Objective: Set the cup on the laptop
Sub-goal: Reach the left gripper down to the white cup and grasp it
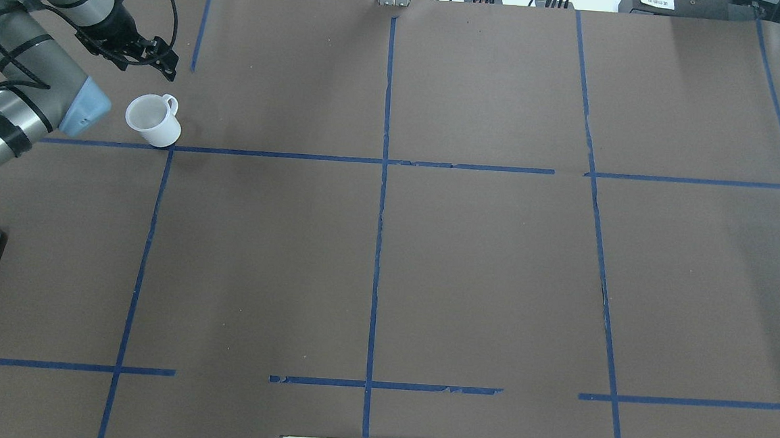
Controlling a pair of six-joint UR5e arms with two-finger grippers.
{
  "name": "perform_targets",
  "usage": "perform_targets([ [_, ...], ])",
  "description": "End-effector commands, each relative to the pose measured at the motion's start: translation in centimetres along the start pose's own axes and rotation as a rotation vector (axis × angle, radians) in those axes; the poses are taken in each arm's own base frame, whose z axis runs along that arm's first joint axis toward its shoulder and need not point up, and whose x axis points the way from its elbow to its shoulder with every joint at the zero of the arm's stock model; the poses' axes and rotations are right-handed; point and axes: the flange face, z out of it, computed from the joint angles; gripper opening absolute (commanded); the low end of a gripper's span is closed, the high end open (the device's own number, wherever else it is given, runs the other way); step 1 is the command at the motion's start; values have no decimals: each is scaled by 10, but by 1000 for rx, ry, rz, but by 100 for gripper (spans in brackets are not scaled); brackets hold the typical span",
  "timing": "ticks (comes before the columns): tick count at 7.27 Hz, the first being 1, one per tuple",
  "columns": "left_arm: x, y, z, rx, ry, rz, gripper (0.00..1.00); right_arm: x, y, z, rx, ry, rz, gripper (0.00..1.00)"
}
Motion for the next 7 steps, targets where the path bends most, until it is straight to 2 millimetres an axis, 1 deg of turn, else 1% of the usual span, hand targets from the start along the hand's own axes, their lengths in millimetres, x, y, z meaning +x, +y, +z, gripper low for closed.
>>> perform_targets([
  [1,13,12,35,-35,-4,21,99,0,0,0,0,0,1,100],
  [2,17,14,39,-41,-2,29,97,0,0,0,0,0,1,100],
  [3,17,14,39,-43,-2,29,77,0,0,0,0,0,1,100],
  [4,17,17,44,-58,-3,25,40,0,0,0,0,0,1,100],
  [5,15,18,46,-73,-8,15,0,0,0,0,0,0,1,100],
  [6,13,19,48,-99,-24,-6,0,0,0,0,0,0,1,100],
  [7,17,14,45,-102,-27,-10,0,0,0,0,0,2,1,100],
])
